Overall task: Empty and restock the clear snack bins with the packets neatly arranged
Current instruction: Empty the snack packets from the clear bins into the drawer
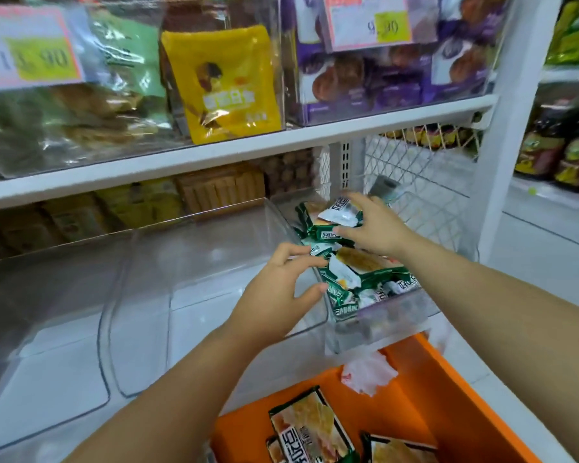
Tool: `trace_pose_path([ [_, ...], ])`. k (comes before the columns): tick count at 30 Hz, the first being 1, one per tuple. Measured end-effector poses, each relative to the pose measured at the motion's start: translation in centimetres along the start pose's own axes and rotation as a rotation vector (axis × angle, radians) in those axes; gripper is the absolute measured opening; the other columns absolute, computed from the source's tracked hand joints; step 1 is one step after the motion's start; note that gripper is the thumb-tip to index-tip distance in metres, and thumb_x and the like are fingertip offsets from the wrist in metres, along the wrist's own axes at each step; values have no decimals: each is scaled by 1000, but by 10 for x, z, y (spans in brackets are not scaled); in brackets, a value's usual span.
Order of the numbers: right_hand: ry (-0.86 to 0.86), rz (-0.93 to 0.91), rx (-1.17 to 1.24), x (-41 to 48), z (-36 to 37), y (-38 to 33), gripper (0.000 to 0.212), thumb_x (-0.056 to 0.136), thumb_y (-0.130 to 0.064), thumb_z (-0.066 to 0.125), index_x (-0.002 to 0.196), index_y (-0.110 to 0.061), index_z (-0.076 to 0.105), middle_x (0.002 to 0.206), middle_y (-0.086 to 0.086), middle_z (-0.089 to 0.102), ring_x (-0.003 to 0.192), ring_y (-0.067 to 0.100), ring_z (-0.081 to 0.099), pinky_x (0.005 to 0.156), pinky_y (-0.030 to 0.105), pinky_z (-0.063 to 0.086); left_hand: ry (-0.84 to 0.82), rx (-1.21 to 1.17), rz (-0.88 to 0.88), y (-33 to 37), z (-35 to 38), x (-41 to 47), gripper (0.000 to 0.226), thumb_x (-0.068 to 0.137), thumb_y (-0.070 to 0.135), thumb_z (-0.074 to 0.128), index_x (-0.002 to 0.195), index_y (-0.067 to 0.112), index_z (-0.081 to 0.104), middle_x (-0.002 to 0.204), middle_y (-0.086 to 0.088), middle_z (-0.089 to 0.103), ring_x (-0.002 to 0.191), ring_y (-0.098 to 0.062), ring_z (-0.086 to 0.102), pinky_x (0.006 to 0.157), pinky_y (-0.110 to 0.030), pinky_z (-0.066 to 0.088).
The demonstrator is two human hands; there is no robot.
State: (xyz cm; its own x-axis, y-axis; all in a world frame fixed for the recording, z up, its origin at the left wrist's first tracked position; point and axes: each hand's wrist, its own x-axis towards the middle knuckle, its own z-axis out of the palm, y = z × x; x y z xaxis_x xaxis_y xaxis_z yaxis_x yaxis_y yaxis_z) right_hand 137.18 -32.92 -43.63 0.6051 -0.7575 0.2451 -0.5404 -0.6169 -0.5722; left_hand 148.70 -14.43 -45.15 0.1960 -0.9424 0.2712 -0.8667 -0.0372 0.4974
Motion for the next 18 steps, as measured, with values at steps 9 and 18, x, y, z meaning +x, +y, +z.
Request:
trace_pose_path([
  [9,151,44,222,-14,-1,8,56,74,-20,80,121,-18,49,117,10,52,90,23,56,87,39,50,27,-174,-37,0,-3,1,33,90,38,60,122,43,53,122,21,42,114,3,46,89,-7,34],
  [18,15,-194,606,-88,-23,-49,47,73,-6,80,107,-30,56,108,-4,55,61,6,61,63,21,54,217,-672,-191,34,-26,7,34,82,35,70,113,39,55,114,10,66,100,-8,65,89,-32,52],
])
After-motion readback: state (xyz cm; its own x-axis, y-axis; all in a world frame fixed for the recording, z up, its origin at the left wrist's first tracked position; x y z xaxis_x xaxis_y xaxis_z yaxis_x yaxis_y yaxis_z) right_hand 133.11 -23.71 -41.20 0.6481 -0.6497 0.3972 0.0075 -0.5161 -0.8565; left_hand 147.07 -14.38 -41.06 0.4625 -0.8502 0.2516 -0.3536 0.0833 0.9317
